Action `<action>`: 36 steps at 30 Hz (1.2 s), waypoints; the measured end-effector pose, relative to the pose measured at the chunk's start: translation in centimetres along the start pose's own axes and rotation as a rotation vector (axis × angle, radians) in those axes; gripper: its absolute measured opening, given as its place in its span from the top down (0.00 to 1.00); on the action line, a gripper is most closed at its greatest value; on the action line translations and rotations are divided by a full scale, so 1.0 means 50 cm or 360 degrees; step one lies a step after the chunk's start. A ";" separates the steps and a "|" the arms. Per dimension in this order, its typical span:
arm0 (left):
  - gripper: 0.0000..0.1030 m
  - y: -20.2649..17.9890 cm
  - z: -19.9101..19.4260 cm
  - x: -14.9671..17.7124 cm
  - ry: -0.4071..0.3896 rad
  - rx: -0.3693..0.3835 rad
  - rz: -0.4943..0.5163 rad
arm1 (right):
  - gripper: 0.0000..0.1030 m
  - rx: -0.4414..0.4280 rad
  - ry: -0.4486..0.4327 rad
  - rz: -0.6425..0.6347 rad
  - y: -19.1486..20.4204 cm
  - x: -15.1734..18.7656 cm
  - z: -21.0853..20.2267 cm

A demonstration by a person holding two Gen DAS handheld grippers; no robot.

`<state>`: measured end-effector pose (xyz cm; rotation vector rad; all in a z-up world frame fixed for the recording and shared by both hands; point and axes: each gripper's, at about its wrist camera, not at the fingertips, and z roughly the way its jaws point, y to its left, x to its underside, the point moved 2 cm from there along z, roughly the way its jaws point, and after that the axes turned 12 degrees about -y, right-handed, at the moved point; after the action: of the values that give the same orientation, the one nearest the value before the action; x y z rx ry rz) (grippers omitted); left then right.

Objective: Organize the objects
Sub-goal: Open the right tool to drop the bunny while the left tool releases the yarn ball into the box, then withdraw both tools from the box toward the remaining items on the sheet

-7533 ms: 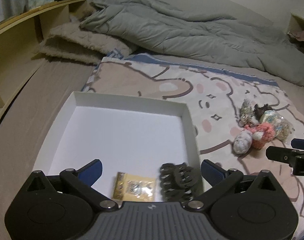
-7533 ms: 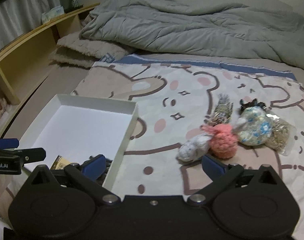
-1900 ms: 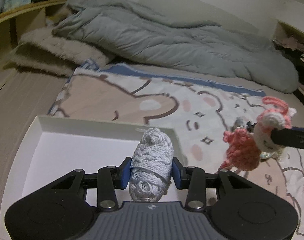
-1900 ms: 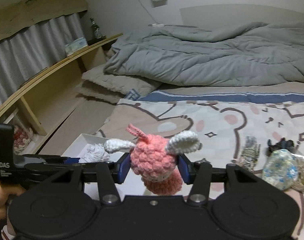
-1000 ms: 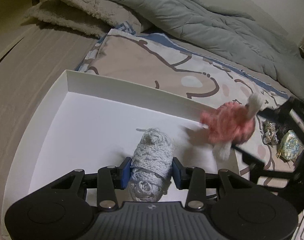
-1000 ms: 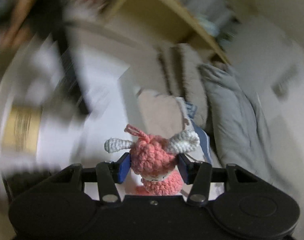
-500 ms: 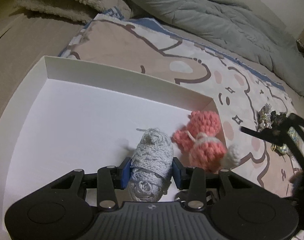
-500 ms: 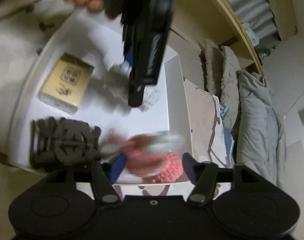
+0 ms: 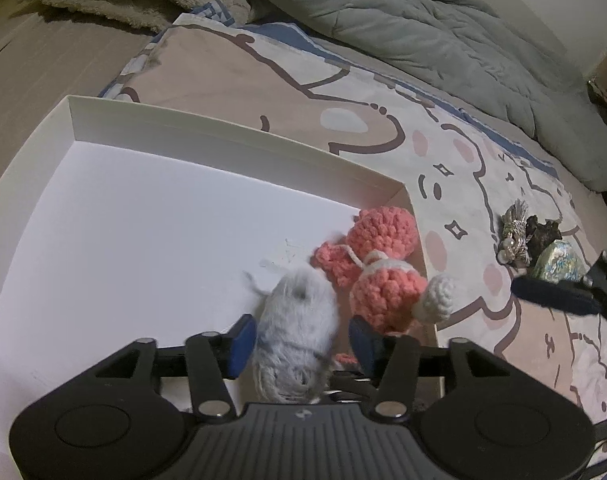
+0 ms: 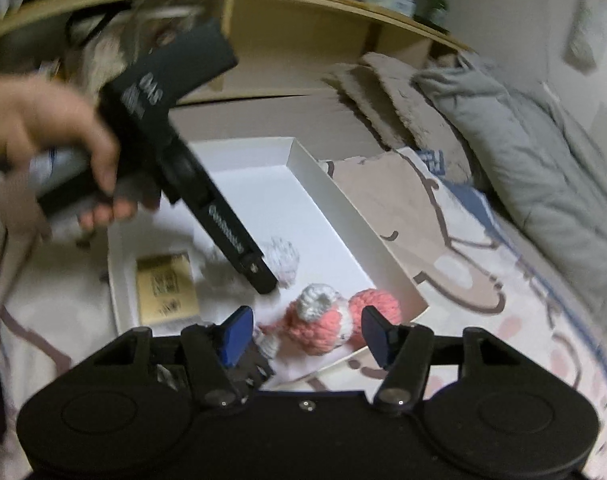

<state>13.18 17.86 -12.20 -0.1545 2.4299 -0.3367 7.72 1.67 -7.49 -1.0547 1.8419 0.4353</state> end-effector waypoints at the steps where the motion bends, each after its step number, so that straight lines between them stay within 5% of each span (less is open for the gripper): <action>1: 0.41 0.000 -0.001 0.000 0.0000 -0.0001 -0.0009 | 0.41 0.0007 0.0015 0.0058 -0.003 -0.002 0.000; 13: 0.40 -0.017 -0.032 0.005 -0.0020 -0.0007 0.0040 | 0.43 0.0059 0.0118 0.0565 -0.036 0.013 -0.014; 19: 0.38 -0.039 -0.070 0.011 -0.0065 -0.0019 0.0116 | 0.42 0.0095 0.0113 0.0654 -0.037 0.013 -0.036; 36: 0.14 -0.078 -0.187 0.031 -0.0242 -0.0074 0.0249 | 0.28 0.0274 0.0061 0.0746 -0.057 0.014 -0.106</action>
<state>6.11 15.69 -5.12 -0.0091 2.2832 -0.1912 6.99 -3.85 -5.04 -0.5126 2.1194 0.5189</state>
